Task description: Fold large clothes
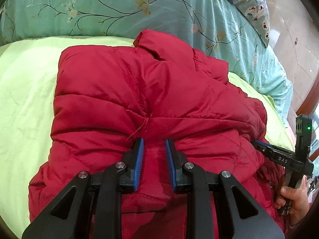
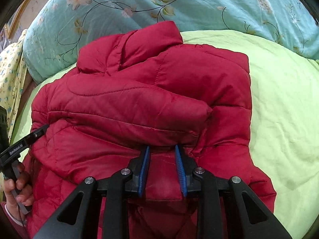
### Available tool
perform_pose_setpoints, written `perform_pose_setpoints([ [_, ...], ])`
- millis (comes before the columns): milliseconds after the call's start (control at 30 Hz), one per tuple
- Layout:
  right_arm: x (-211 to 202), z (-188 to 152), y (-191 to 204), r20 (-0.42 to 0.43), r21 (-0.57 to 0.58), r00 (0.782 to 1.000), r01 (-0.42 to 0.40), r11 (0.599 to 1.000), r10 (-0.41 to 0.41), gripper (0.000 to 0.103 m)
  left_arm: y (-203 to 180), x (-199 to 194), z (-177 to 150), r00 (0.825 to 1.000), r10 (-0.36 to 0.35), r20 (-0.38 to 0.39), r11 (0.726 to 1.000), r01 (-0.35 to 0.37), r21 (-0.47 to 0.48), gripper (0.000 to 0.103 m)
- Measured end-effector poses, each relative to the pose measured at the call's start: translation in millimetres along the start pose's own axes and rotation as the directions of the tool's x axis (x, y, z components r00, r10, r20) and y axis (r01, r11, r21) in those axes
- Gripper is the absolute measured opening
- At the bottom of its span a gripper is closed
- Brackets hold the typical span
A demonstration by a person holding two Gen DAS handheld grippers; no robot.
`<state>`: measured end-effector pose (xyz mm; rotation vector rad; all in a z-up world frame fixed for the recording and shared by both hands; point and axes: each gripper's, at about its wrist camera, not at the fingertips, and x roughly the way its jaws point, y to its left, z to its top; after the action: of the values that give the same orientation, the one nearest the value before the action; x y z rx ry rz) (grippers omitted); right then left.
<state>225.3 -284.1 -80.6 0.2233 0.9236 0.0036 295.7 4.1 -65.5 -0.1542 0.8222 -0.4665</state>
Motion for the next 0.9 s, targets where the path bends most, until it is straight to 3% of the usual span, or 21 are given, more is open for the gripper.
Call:
perform_pose_setpoints([
  [300, 2, -5, -4, 0.012, 0.019, 0.999, -0.034, 0.999, 0.033, 0.025, -6, -11, 2, 0.999, 0.038, -0.011, 0.999, -0.038, -0.001, 0.022],
  [433, 0, -7, -8, 0.017, 0.034, 0.998, -0.054, 0.998, 0.053, 0.025, -16, -14, -8, 0.992, 0.125, -0.015, 0.991, -0.124, 0.052, 0.022],
  [567, -7, -7, -15, 0.028, 0.066, 0.996, -0.088, 0.994, 0.086, 0.025, -20, -8, -11, 0.986, 0.165, -0.012, 0.984, -0.163, 0.078, 0.022],
  [733, -37, -7, 12, 0.093, -0.071, 0.994, -0.044, 0.996, 0.05, 0.035, -27, -4, -11, 0.974, 0.227, -0.005, 0.967, -0.225, 0.117, 0.022],
  [900, -7, -7, 8, -0.012, -0.08, 1.0, -0.022, 0.997, 0.021, 0.035, -31, -2, -9, 0.965, 0.26, -0.019, 0.956, -0.255, 0.146, 0.022],
])
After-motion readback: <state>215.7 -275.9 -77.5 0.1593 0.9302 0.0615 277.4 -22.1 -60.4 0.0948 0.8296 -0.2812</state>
